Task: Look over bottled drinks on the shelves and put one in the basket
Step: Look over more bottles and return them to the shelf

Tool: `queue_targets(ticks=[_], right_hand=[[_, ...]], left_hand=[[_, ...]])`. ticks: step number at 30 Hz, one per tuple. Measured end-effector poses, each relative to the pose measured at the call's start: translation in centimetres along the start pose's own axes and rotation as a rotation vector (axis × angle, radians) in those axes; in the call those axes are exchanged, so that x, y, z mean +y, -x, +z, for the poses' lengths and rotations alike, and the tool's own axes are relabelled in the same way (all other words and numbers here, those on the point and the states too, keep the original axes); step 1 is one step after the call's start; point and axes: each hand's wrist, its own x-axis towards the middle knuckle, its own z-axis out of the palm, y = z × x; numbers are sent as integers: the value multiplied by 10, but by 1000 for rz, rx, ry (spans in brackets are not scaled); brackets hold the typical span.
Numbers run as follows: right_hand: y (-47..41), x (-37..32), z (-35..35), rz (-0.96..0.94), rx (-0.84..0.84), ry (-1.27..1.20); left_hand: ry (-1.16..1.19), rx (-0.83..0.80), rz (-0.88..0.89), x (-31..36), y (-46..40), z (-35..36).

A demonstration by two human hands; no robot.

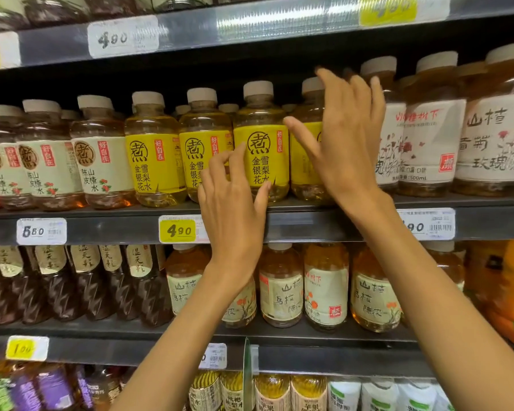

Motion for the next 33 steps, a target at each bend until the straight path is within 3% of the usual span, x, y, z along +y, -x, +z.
queue_targets(ticks=[4,9,15,18,24,28,33], right_hand=[[3,8,-1,-62,-88,177],[5,10,1,-30,-132,192],[14,4,-15,18,10,-226],[23,-1,-24,23,46,-474],[30,-1,-43,43,-104,-709],[38,-2,-67,144,-72,-904],[51,-4,-101,225,-154,-1068]], left_hand=[[58,56,12,7,12,0],[113,1,70,14,17,1],[182,-50,91,18,20,3],[294,-158,79,21,21,7],[374,-243,46,25,24,12],[581,-290,54,31,27,-1],[900,-502,-12,38,45,-38]])
